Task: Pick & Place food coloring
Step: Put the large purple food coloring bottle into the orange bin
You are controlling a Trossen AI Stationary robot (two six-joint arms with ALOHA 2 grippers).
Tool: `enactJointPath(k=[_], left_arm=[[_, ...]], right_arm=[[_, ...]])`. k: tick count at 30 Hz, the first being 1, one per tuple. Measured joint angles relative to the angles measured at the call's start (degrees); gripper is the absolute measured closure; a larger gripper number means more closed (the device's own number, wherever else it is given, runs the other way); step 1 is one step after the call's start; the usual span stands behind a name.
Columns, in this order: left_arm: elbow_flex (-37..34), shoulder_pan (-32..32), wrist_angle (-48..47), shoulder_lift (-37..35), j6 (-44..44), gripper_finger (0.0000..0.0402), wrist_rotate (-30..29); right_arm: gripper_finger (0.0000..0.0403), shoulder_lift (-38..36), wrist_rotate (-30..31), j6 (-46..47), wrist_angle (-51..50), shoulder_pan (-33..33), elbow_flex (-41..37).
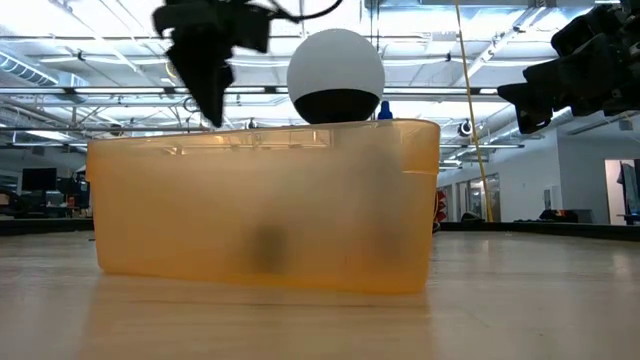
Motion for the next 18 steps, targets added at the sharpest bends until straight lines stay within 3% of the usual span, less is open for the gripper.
enactJointPath(k=[8, 18], left_arm=[[-18.1, 1.1, 13.4, -6.2, -3.1, 0.0158, 1.6], [-27.2, 1.2, 24.3, -5.6, -3.7, 0.0158, 3.9]], right_arm=[[0.0237, 0.0, 0.0, 0.0, 0.0, 0.0, 0.0], [0.024, 0.0, 0.0, 0.0, 0.0, 0.0, 0.0]])
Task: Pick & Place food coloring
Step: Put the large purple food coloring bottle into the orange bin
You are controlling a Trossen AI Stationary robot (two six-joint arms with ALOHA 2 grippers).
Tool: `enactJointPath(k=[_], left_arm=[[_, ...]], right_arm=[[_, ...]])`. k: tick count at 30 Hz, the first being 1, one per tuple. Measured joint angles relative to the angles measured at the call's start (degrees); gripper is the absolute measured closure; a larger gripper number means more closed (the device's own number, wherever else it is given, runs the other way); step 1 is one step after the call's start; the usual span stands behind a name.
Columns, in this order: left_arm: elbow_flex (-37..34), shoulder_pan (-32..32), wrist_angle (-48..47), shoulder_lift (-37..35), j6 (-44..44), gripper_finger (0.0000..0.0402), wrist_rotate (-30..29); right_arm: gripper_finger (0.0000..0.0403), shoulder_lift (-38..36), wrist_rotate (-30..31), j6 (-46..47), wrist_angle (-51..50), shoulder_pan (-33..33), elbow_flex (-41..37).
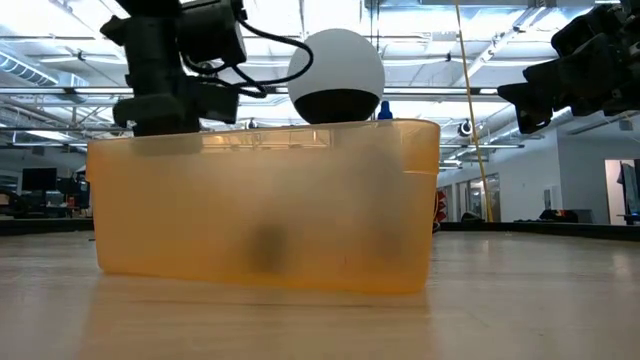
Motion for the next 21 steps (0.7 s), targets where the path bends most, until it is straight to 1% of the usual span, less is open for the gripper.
enactJointPath(k=[5, 10, 15, 21], left_arm=[[-1.3, -0.3, 3.1, -0.1, -0.9, 0.0158, -0.6], [-1.3, -1.4, 6.2, 1.3, -0.3, 0.0158, -0.9], [-1.2, -2.3, 6.7, 3.5, 1.6, 0.0158, -1.0], [-1.4, -2.6, 5.6, 2.9, 1.3, 0.0158, -2.3]], right_arm=[[0.0239, 0.0, 0.0, 0.0, 0.0, 0.0, 0.0], [0.0237, 0.0, 0.0, 0.0, 0.0, 0.0, 0.0], [0.0238, 0.0, 0.0, 0.0, 0.0, 0.0, 0.0], [0.0239, 0.0, 0.0, 0.0, 0.0, 0.0, 0.0]])
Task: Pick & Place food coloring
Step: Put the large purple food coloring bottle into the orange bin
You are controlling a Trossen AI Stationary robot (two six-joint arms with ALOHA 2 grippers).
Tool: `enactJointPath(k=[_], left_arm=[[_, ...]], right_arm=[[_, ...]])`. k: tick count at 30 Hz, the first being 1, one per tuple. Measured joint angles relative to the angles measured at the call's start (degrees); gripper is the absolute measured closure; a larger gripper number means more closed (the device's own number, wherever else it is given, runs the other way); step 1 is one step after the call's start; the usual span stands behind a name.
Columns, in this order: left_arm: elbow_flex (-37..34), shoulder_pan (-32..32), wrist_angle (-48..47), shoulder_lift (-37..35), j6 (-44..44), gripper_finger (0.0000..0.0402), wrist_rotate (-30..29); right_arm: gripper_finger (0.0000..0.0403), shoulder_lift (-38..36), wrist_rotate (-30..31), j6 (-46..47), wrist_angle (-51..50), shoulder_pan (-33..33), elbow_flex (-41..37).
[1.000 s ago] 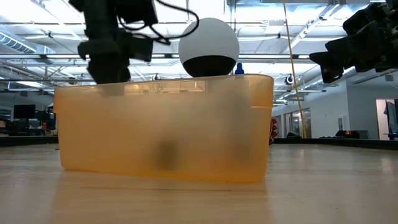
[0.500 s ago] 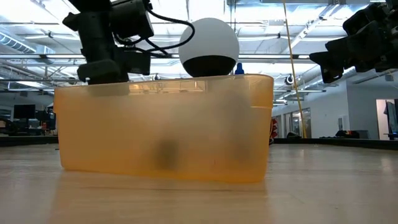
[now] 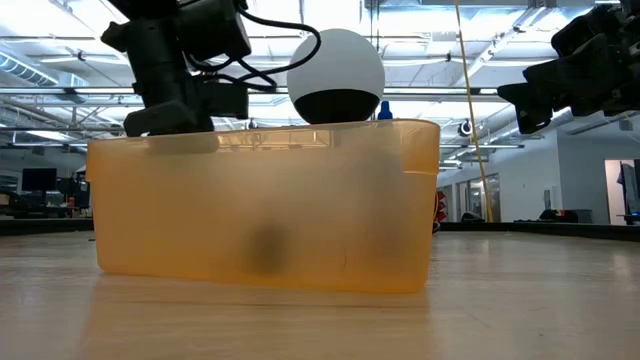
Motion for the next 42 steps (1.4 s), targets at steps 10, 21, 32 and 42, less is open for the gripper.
enactJointPath(k=[10, 21, 32, 42], left_arm=[[1.6, 0.0, -5.1, -1.5, -1.2, 0.0158, 0.8], [7.9, -2.0, -10.5, -1.5, 6.3, 0.0158, 1.1], [6.4, -3.7, -10.1, -1.0, 10.1, 0.0158, -3.0], [2.7, -3.7, -5.5, -1.0, 10.9, 0.0158, -3.1]], right_arm=[[0.0237, 0.0, 0.0, 0.0, 0.0, 0.0, 0.0], [0.0239, 0.0, 0.0, 0.0, 0.0, 0.0, 0.0], [0.0237, 0.0, 0.0, 0.0, 0.0, 0.0, 0.0], [0.0239, 0.0, 0.0, 0.0, 0.0, 0.0, 0.0]])
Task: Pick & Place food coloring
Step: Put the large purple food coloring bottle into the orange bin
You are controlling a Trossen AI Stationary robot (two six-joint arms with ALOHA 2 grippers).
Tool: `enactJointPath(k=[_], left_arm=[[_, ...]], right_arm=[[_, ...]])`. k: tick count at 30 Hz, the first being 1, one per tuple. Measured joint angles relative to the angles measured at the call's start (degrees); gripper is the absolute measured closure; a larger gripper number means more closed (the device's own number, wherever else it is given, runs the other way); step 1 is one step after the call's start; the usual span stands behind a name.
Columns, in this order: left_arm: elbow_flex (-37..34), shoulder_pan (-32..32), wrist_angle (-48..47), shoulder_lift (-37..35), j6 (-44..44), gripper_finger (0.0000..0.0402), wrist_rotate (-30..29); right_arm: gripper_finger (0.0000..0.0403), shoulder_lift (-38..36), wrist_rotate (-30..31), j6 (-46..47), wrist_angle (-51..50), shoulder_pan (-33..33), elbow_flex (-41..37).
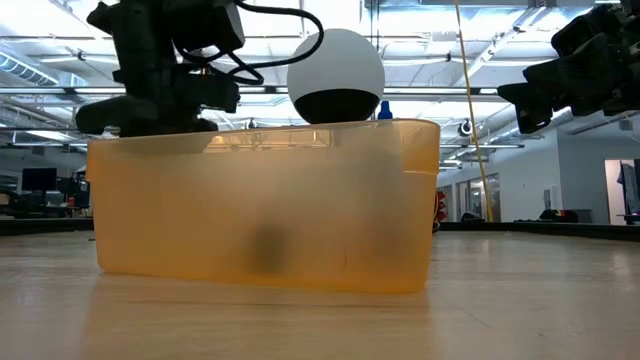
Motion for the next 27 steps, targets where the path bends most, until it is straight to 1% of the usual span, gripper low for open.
enactJointPath(k=[3, 6, 9, 13, 15, 18, 20, 21, 24, 26, 27], left_arm=[[-0.2, 0.0, 0.0, 0.0, 0.4, 0.0158, -1.1], [0.0, -0.5, -0.4, 0.0, 0.7, 0.0158, -4.2], [2.0, -1.1, -2.8, 0.0, 1.4, 0.0158, -5.0], [8.5, -1.1, -9.5, -0.3, 0.0, 0.0158, -5.6], [12.8, -0.8, -14.1, -0.5, -1.5, 0.0158, -8.4], [18.9, 0.1, -23.2, -0.5, -4.9, 0.0158, -14.7], [22.4, 1.7, -29.2, -0.5, -8.2, 0.0158, -16.9], [23.9, 2.8, -32.1, -0.6, -10.0, 0.0158, -16.4], [25.5, 6.9, -38.2, -0.6, -14.0, 0.0158, -10.3], [25.0, 9.8, -38.8, -0.6, -15.8, 0.0158, -7.0], [24.4, 11.1, -38.6, -0.6, -16.3, 0.0158, -6.3]], right_arm=[[0.024, 0.0, 0.0, 0.0, 0.0, 0.0, 0.0], [0.0239, 0.0, 0.0, 0.0, 0.0, 0.0, 0.0], [0.0237, 0.0, 0.0, 0.0, 0.0, 0.0, 0.0], [0.0237, 0.0, 0.0, 0.0, 0.0, 0.0, 0.0], [0.0238, 0.0, 0.0, 0.0, 0.0, 0.0, 0.0], [0.0238, 0.0, 0.0, 0.0, 0.0, 0.0, 0.0], [0.0238, 0.0, 0.0, 0.0, 0.0, 0.0, 0.0], [0.0238, 0.0, 0.0, 0.0, 0.0, 0.0, 0.0], [0.024, 0.0, 0.0, 0.0, 0.0, 0.0, 0.0], [0.0241, 0.0, 0.0, 0.0, 0.0, 0.0, 0.0], [0.024, 0.0, 0.0, 0.0, 0.0, 0.0, 0.0]])
